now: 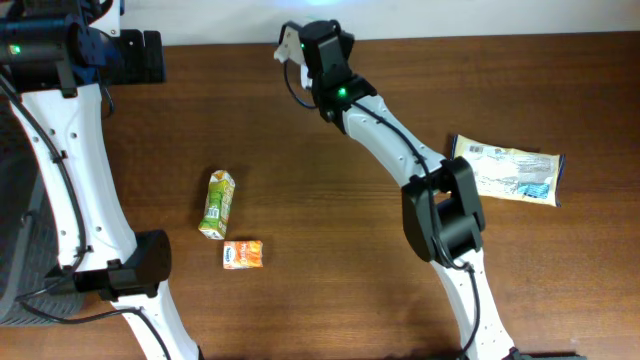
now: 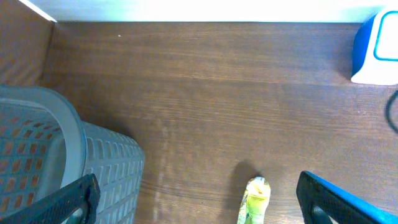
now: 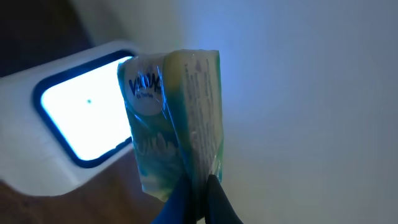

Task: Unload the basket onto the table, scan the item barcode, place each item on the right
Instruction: 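Hold the tissue packet in front of the scanner window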

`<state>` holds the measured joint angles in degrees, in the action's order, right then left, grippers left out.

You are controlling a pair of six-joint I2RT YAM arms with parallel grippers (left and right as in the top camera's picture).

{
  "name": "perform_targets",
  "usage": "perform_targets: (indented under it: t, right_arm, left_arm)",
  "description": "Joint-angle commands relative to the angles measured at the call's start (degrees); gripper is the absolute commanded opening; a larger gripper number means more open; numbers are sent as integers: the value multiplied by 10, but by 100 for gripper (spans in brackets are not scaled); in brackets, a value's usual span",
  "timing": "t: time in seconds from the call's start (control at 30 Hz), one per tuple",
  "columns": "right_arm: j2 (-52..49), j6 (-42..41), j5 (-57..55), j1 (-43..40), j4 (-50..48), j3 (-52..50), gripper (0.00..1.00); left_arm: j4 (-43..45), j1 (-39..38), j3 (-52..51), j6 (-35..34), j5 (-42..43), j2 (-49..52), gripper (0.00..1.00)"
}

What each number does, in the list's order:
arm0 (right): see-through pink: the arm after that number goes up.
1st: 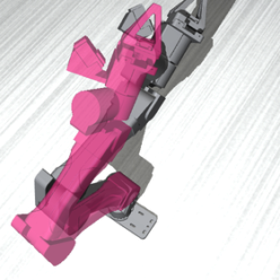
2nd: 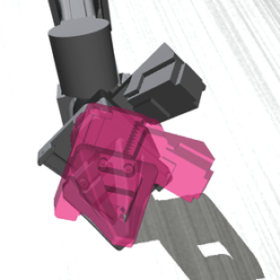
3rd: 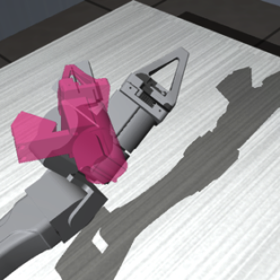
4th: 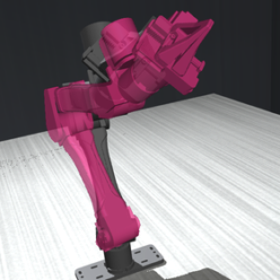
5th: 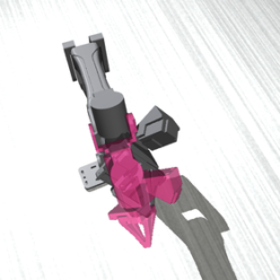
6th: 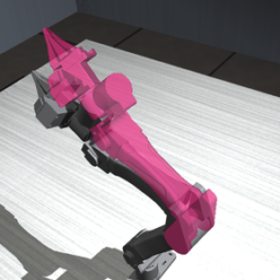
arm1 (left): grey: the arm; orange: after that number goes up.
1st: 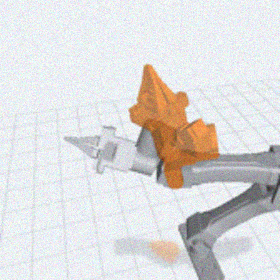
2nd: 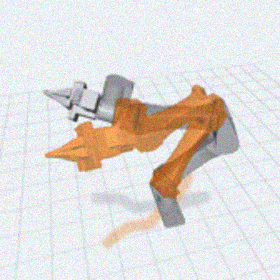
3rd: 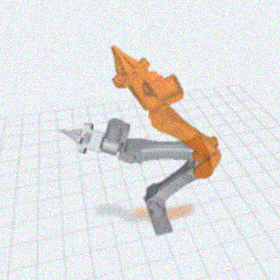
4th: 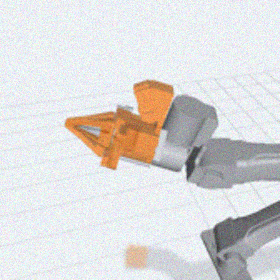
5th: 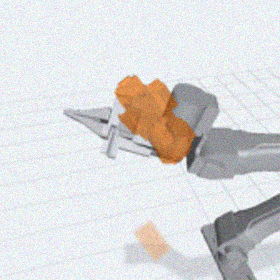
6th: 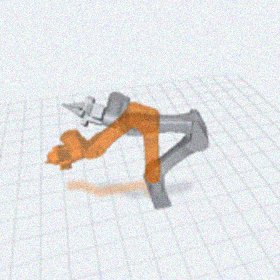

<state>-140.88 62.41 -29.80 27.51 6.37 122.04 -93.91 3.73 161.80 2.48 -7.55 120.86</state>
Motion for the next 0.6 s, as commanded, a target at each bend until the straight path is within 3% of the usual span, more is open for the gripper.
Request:
perform_targets:
  t: [0.0,0.3,0.57]
  right_arm:
    - [-29,21,-10,-2,-7,9,4]
    - [-32,21,-50,-2,-76,9,4]
    - [-32,21,-54,-2,-75,9,4]
  left_arm:
    - [-1,1,5,-3,-2,-7,99]
    - [-1,1,5,-3,-2,-7,99]
    - [-1,1,5,-3,-2,-7,99]
